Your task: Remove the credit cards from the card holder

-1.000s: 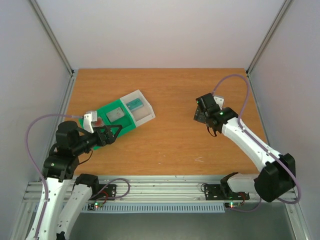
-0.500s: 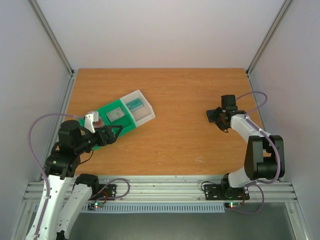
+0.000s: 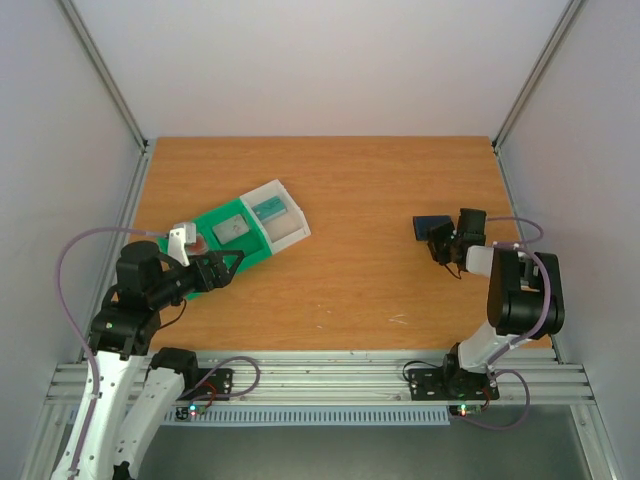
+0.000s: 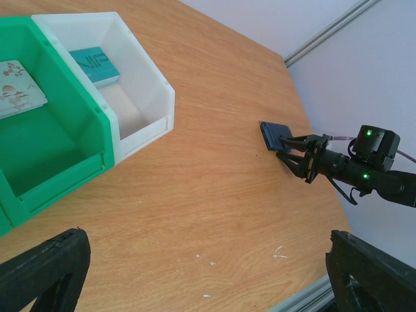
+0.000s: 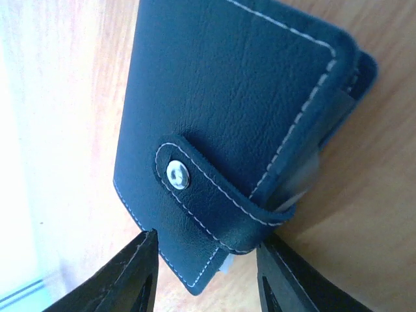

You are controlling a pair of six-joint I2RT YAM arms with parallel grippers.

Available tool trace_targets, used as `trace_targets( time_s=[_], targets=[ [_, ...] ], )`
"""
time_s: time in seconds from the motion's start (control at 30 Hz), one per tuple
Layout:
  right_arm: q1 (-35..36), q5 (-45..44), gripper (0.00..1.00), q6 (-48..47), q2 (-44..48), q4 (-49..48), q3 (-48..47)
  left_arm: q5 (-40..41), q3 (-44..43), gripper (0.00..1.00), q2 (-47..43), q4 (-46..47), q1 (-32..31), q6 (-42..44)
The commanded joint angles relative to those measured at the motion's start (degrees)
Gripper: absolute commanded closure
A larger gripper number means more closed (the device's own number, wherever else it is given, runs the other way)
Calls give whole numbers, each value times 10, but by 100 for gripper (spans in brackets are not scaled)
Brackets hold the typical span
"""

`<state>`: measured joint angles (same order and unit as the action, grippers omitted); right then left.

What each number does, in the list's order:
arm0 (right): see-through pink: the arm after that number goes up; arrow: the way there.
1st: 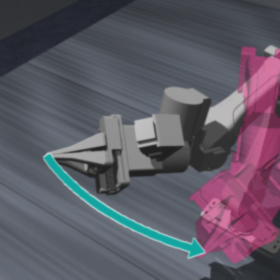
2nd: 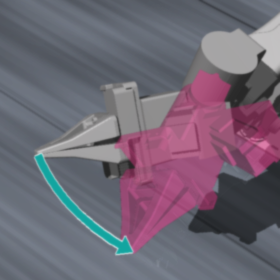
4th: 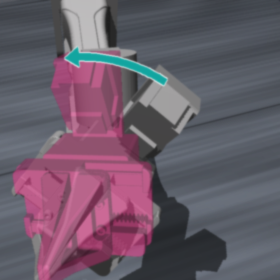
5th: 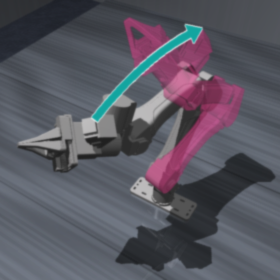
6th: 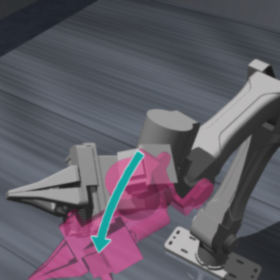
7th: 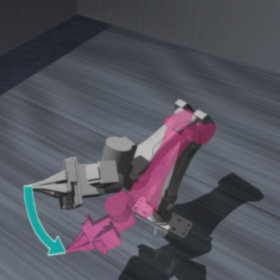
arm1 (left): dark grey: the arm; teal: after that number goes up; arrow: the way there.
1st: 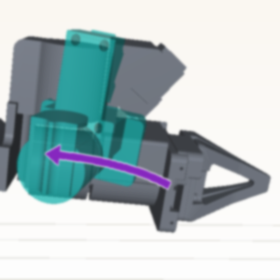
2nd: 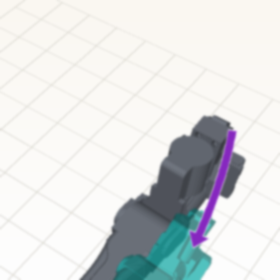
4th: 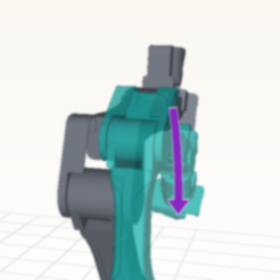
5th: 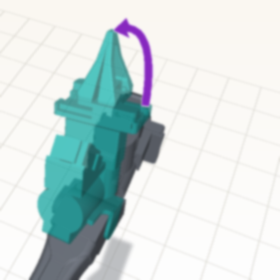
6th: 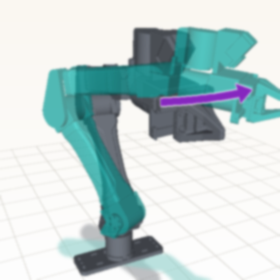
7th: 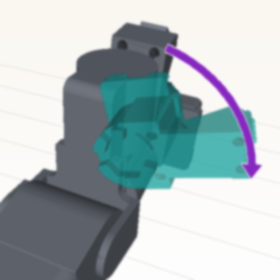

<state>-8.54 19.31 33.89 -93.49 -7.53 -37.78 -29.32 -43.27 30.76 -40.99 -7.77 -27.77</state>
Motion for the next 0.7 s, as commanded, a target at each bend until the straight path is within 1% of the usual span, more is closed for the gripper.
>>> trace_targets(
  time_s=[0.0,0.2,0.43,0.6,0.67],
  targets=[
    [-3,30,59,45,-31,-90,19,4,7,1,-2,13,-1,10],
    [-3,34,67,48,-43,-105,22,3,7,1,-3,15,-2,10],
    [-3,38,84,62,-59,-111,24,2,7,1,-1,15,-2,9],
    [-3,20,90,70,-36,-102,35,6,8,1,-2,12,-2,9],
    [-3,11,94,68,-22,-97,37,10,7,1,0,11,-2,7]
  ],
)
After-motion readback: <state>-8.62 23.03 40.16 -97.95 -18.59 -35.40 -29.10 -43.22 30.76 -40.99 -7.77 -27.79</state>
